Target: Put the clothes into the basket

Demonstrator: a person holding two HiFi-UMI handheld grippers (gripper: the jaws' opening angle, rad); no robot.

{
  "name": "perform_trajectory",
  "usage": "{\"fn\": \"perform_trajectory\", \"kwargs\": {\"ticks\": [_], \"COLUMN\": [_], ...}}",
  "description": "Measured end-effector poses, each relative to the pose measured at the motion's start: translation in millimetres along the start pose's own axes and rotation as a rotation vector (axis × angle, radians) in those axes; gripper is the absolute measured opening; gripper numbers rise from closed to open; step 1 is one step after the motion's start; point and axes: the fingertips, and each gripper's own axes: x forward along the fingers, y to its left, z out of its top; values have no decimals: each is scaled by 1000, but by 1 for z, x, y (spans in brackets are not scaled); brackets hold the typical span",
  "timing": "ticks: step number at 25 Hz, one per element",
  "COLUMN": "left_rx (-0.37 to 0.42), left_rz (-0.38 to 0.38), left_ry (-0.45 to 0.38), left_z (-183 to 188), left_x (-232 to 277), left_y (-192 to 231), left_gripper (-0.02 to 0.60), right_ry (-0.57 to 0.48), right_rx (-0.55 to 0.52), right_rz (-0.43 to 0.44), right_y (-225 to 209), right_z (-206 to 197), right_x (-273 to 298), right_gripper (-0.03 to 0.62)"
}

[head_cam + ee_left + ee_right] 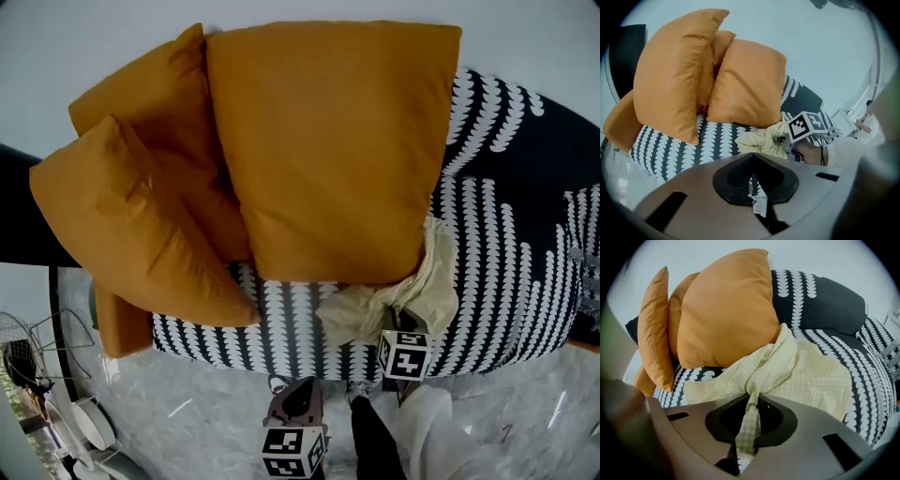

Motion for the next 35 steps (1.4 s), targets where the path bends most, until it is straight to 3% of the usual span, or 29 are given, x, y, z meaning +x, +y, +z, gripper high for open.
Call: {"fn": "perform_trajectory", "kwargs": {"ticks": [9,19,26,35], "left_rx": [-32,0,-13,-144], "left_rz": [15,-19,0,116], "left_ry": [-35,-169,-265,-335], "left_z": [17,102,143,135], "left_x": [-34,-109,-159,-236], "left_y": [9,-18,-7,70], "left_gripper": [3,3,2,2], "right_ry": [-98,-257,-294,-233], "right_rx": [92,149,66,-80], "right_rz": [-8,82,165,308], "right_y": [-7,39,91,200], "right_z": [28,114,154,148], "right_x": [-74,-207,-268,-308], "right_gripper": [52,51,51,52]}}
